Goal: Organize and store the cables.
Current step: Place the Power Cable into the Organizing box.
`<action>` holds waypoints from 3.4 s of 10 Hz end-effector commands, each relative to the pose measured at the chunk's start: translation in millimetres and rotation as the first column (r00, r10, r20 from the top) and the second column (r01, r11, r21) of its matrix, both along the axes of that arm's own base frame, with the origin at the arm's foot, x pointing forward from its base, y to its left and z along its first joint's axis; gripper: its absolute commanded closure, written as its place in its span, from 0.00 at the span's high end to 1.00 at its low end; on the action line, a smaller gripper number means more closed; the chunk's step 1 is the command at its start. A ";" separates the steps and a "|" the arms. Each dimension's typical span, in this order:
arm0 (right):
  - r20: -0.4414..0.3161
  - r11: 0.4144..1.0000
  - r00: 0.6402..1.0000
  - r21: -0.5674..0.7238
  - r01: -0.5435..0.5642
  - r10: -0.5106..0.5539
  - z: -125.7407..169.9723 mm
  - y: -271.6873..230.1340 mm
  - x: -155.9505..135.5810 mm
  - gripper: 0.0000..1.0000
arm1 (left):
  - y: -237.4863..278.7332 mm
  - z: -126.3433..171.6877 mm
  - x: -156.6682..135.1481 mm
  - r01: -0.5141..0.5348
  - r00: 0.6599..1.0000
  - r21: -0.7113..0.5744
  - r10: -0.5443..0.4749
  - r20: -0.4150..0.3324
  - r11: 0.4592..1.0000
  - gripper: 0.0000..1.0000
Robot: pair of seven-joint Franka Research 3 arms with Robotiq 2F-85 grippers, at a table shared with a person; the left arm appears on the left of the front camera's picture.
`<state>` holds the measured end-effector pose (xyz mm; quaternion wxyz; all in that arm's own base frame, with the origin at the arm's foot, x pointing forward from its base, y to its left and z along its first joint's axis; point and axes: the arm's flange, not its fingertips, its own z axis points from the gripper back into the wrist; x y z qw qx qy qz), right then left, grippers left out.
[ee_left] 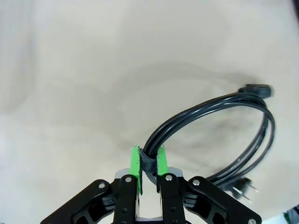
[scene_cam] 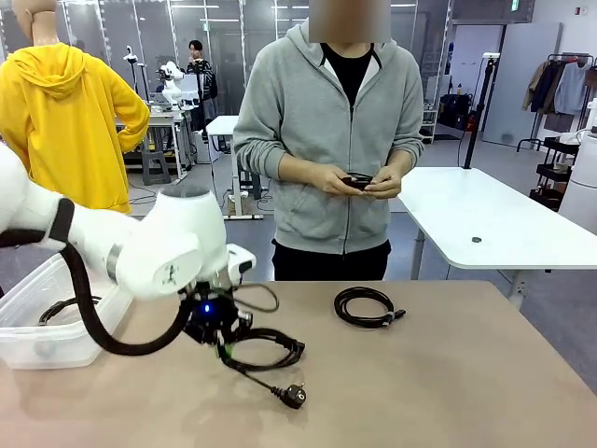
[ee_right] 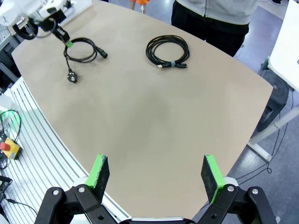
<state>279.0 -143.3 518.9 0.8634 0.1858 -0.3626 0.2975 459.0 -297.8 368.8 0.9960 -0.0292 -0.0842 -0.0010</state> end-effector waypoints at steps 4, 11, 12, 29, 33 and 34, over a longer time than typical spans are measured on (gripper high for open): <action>0.009 1.000 1.000 0.002 -0.016 0.016 0.0 -1.1 -0.4 1.00 | 3.0 86.9 -0.1 0.095 0.994 -0.009 -0.094 0.061 0.995 0.14; 0.009 1.000 1.000 0.002 -0.016 0.016 0.0 -1.1 -0.4 1.00 | 0.5 91.9 -1.1 0.084 0.993 -0.016 -0.082 0.080 0.996 0.14; 0.009 1.000 1.000 0.002 -0.016 0.016 0.0 -1.1 -0.4 1.00 | 1.5 90.1 -0.7 0.100 0.992 -0.008 -0.099 0.075 0.995 0.16; 0.009 1.000 1.000 0.002 -0.016 0.016 0.0 -1.1 -0.4 1.00 | 419.1 219.3 43.4 -0.047 0.949 -0.052 0.060 0.309 0.998 0.16; 0.009 1.000 1.000 0.002 -0.016 0.016 0.0 -1.1 -0.4 1.00 | 417.3 152.4 65.6 -0.113 0.967 -0.061 0.124 0.222 0.992 0.16; 0.009 1.000 1.000 0.002 -0.016 0.016 0.0 -1.1 -0.4 1.00 | 415.1 136.7 66.9 -0.134 0.969 -0.016 0.134 0.209 0.991 0.16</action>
